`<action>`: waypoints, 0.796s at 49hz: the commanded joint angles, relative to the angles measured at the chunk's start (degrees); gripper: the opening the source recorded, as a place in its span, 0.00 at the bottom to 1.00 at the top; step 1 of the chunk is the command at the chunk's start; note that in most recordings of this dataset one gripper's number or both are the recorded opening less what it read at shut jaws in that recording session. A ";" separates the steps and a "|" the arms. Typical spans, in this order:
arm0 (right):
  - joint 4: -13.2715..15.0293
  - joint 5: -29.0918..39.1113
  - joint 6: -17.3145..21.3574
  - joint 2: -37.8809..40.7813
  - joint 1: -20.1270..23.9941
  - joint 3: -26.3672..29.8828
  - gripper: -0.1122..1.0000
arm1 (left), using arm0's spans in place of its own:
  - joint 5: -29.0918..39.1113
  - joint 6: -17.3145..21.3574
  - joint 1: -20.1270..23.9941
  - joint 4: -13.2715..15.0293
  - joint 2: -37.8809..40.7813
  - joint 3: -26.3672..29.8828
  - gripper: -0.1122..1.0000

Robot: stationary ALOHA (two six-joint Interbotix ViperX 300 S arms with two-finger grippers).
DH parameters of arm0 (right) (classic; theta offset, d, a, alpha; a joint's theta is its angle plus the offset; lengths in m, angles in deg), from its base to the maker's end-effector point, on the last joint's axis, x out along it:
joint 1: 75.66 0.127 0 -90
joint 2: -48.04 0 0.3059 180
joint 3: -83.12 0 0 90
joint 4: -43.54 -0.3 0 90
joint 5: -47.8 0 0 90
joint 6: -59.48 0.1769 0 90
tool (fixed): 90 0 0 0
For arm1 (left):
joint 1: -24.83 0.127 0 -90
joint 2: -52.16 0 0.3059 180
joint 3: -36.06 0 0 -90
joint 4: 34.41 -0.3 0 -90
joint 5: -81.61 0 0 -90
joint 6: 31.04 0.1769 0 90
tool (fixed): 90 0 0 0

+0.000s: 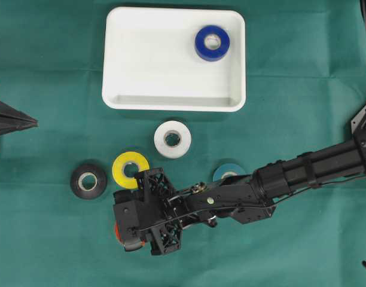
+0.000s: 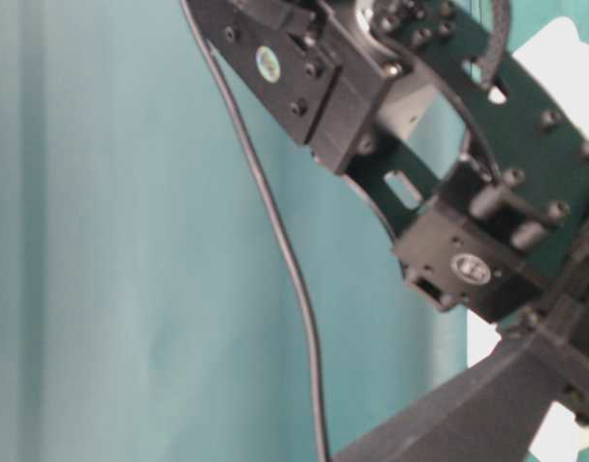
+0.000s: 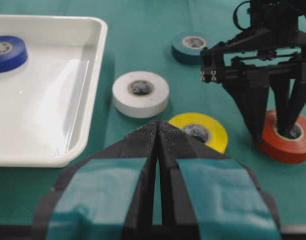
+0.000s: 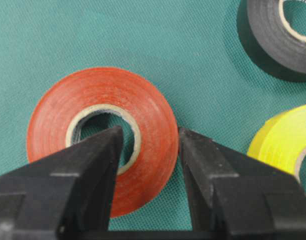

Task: Put the tape into the white case with the right arm.
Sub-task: 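Lower the right gripper onto the red roll's rim and close, then lift the red roll and carry it into the white tray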

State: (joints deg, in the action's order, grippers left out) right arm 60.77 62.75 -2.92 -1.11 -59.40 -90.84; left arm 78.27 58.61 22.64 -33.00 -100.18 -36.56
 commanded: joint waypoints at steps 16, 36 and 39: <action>0.09 0.18 0.62 -1.85 -0.88 0.88 0.12 | -0.53 -0.09 -0.09 0.09 0.70 1.23 0.11; 0.00 8.53 4.66 -11.51 -0.79 0.88 0.11 | -0.53 -0.09 -0.09 0.09 0.62 1.41 0.11; 0.00 9.67 5.36 -12.30 -0.97 0.88 0.11 | -0.53 -0.09 -0.09 0.09 0.62 1.41 0.11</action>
State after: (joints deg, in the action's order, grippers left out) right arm 60.77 71.09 1.74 -9.64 -60.19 -90.92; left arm 78.27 58.61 22.64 -33.09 -100.27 -36.48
